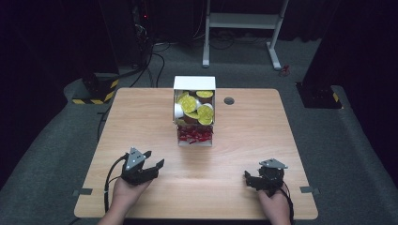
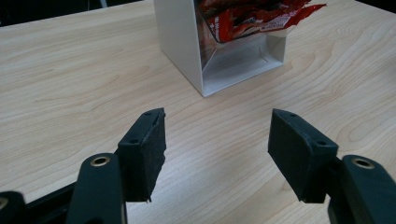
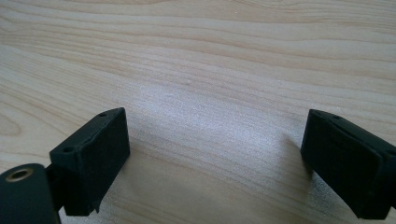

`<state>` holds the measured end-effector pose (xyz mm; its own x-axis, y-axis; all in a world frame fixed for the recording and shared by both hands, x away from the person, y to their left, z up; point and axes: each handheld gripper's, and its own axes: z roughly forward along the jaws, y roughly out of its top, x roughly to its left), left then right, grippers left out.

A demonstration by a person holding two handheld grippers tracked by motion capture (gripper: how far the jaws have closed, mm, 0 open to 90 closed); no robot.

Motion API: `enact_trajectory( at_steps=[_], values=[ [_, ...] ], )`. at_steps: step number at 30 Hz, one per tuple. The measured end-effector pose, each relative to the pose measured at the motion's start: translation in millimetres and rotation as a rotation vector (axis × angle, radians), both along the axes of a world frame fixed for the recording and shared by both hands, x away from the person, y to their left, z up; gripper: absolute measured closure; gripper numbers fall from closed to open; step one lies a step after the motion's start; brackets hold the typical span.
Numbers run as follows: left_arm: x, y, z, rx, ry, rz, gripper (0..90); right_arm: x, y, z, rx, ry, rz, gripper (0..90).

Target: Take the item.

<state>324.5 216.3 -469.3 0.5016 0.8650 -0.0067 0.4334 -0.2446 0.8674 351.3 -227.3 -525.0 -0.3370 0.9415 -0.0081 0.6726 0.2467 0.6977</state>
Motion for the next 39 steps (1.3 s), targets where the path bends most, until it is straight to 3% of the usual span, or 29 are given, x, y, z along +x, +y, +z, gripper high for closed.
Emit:
enact_trajectory(
  at_steps=[31,39],
  values=[
    [28.6,-20.1,18.6,-0.024,-0.023,-0.027,40.0,0.0,-0.2,-0.1,-0.002,-0.001,0.003,7.9],
    [35.6,-20.9,20.2,-0.055,-0.008,-0.026,41.2,-0.1,0.0,0.0,0.000,-0.001,0.001,7.9]
  ],
)
